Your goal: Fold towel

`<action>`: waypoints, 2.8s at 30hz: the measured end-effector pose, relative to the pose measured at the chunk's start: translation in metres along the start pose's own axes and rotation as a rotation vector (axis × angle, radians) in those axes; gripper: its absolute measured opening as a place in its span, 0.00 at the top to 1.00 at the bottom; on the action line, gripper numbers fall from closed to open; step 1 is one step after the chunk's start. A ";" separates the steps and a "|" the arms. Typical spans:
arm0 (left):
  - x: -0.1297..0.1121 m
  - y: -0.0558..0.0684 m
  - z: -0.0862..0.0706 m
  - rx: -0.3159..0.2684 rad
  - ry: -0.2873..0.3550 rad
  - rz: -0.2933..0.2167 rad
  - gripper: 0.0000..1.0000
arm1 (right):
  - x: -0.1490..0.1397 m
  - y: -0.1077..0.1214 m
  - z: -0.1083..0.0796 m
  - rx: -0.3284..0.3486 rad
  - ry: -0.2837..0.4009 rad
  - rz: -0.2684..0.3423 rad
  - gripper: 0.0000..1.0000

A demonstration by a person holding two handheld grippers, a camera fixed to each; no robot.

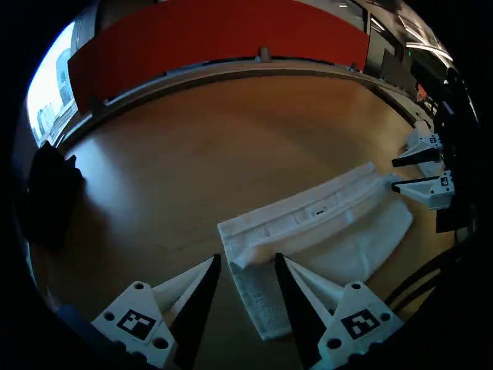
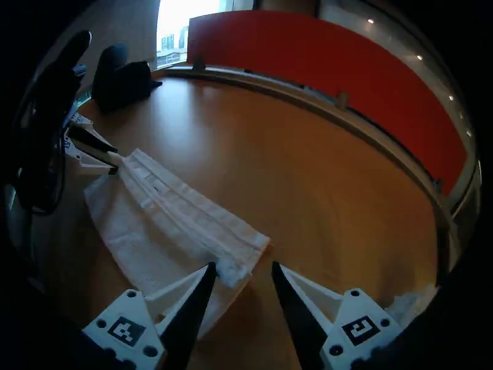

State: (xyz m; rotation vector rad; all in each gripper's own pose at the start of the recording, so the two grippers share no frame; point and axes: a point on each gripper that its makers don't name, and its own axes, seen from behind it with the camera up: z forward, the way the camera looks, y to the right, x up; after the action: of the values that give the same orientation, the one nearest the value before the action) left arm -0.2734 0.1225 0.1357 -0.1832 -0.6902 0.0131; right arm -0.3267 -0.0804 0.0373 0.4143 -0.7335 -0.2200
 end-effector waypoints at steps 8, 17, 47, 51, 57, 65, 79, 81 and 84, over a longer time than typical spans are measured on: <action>0.005 -0.007 0.000 0.010 -0.001 -0.029 0.07 | 0.010 0.016 -0.002 -0.046 0.013 -0.002 0.23; 0.007 -0.012 -0.005 0.020 0.004 -0.042 0.06 | 0.011 0.021 -0.008 -0.065 0.021 -0.008 0.19; -0.047 0.007 -0.048 0.006 -0.023 -0.084 0.06 | -0.027 -0.035 -0.064 -0.020 0.035 0.138 0.19; -0.052 0.006 -0.051 0.010 -0.022 -0.100 0.06 | -0.029 -0.037 -0.066 -0.011 0.032 0.139 0.19; -0.057 0.001 -0.062 0.029 -0.010 -0.126 0.06 | -0.032 -0.040 -0.066 0.012 0.028 0.115 0.19; -0.070 -0.008 -0.085 0.065 0.002 -0.170 0.06 | -0.036 -0.045 -0.063 0.049 0.018 0.070 0.19; -0.093 -0.028 -0.119 0.122 0.012 -0.241 0.06 | -0.040 -0.054 -0.057 0.106 -0.002 0.007 0.19; -0.095 -0.031 -0.123 0.127 0.014 -0.246 0.06 | -0.042 -0.055 -0.057 0.110 -0.006 -0.002 0.19; -0.098 -0.033 -0.127 0.132 0.016 -0.254 0.06 | -0.044 -0.056 -0.056 0.114 -0.013 -0.015 0.19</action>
State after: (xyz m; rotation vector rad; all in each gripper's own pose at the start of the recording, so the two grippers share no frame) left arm -0.2702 0.0622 -0.0170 0.0320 -0.6905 -0.1850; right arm -0.3229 -0.1002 -0.0509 0.5275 -0.7579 -0.1950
